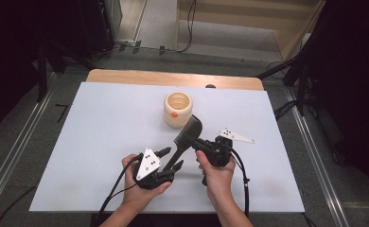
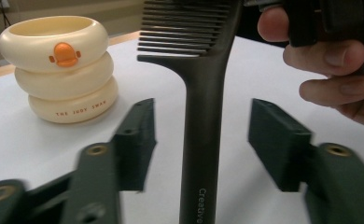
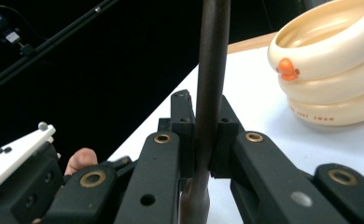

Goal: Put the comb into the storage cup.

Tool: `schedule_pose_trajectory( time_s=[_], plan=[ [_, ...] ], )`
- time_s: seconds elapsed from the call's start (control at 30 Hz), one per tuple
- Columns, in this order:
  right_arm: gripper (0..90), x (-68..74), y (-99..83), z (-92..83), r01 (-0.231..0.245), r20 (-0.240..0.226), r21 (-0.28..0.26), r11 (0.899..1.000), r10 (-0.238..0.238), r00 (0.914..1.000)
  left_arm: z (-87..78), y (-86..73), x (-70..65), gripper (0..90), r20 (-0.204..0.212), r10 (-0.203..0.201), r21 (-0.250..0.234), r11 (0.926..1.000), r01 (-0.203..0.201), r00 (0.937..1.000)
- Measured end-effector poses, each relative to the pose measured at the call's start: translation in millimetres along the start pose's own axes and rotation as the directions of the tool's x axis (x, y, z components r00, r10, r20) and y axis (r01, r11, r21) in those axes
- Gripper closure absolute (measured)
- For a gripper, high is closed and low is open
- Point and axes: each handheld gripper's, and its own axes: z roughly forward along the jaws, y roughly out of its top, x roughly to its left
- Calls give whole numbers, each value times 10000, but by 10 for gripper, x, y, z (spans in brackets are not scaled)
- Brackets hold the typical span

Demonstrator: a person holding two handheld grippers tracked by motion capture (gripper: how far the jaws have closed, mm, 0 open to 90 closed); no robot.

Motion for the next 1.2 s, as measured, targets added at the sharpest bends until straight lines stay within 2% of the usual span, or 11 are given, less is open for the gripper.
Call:
schedule_pose_trajectory(
  time_s=[0.07,0.17,0.23,0.3,0.33,0.43,0.77,1.2],
  plan=[
    [817,-2,2,-8,169,-10,-12,9999,-169,9999,-26,4,61,258,222,-317,3,9995,317,9993],
    [818,8,3,-19,341,-36,-25,9994,-341,9994,-83,-11,140,170,221,-646,-159,9978,650,9977],
    [817,22,5,-33,518,-40,-77,9986,-518,9986,-119,-28,185,87,248,-659,-142,9977,663,9975],
    [817,29,10,-42,636,4,-92,9979,-636,9980,-143,-45,231,20,514,-718,-28,9974,721,9961],
    [817,34,13,-44,714,19,-115,9974,-714,9974,-163,-60,258,0,407,-771,0,9970,771,9962],
    [818,35,22,-54,756,52,-131,9970,-756,9971,-210,-90,319,0,340,-903,-98,9958,907,9953],
    [817,21,35,-74,840,64,-206,9963,-839,9965,-377,-183,482,0,-122,-1016,46,9948,1017,9947],
    [817,6,73,-110,1001,169,-378,9943,-995,9949,-663,-276,698,0,-771,-1050,99,9943,1060,9915]
  ],
)
